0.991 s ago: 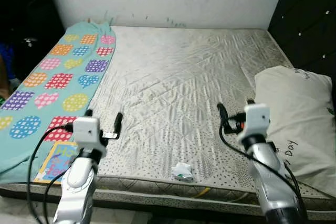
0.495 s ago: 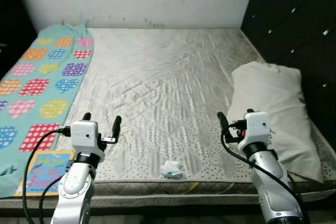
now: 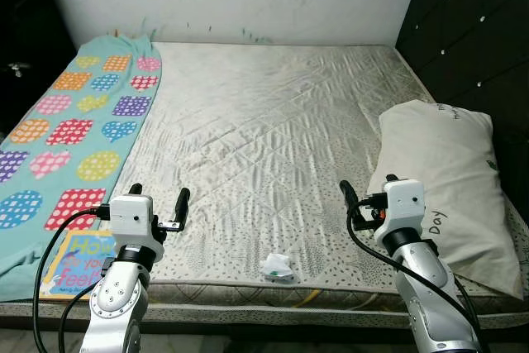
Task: Clean up the room
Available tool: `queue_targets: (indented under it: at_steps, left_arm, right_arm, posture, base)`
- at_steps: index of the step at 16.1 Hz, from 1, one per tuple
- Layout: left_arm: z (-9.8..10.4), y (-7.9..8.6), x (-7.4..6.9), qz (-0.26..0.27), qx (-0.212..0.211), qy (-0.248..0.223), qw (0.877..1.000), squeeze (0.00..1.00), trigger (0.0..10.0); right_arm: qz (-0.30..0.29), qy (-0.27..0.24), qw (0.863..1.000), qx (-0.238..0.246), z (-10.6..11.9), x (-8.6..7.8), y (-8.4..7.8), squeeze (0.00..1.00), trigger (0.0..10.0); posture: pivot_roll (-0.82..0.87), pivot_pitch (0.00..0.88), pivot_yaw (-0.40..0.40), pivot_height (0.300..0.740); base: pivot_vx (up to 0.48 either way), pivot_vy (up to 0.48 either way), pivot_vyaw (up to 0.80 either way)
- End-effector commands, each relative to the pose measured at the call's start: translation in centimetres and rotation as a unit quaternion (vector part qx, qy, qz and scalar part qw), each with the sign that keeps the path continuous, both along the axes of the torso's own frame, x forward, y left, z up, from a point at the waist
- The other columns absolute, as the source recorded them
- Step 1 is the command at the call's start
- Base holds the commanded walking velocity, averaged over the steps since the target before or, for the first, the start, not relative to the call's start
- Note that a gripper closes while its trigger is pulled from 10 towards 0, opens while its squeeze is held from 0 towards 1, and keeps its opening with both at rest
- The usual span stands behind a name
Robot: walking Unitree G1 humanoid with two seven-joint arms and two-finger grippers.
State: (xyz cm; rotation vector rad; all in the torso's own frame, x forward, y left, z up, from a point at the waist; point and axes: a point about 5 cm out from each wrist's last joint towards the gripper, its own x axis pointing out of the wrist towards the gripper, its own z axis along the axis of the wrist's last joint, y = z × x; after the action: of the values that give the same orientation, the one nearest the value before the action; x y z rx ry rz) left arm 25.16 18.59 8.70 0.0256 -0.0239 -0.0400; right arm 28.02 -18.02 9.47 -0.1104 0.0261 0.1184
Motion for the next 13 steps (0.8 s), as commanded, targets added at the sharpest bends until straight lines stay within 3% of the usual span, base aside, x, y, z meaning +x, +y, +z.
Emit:
queue_targets:
  at_steps: [1, 9, 13]
  left_arm:
    - [0.28, 0.24, -0.05, 0.002, 0.001, -0.001, 1.000, 0.00, 10.0]
    - [0.24, 0.29, -0.02, 0.007, -0.001, 0.001, 1.000, 0.00, 10.0]
    - [0.31, 0.38, 0.05, 0.022, -0.002, -0.004, 1.000, 0.00, 10.0]
  right_arm:
    - [0.012, -0.007, 1.000, -0.003, 0.51, 0.02, 0.34, 0.00, 10.0]
    - [0.027, -0.003, 1.000, -0.003, 0.53, 0.17, 0.72, 0.00, 10.0]
    - [0.037, -0.009, 0.999, -0.007, 0.84, 0.53, 0.93, 0.00, 10.0]
  posture:
    - [-0.02, 0.055, 0.003, 0.740]
    - [-0.02, 0.047, -0.003, 0.640]
    - [-0.02, 0.045, -0.009, 0.616]
  base:
    - [0.000, 0.000, 0.00]
    - [0.000, 0.000, 0.00]
    - [0.000, 0.000, 0.00]
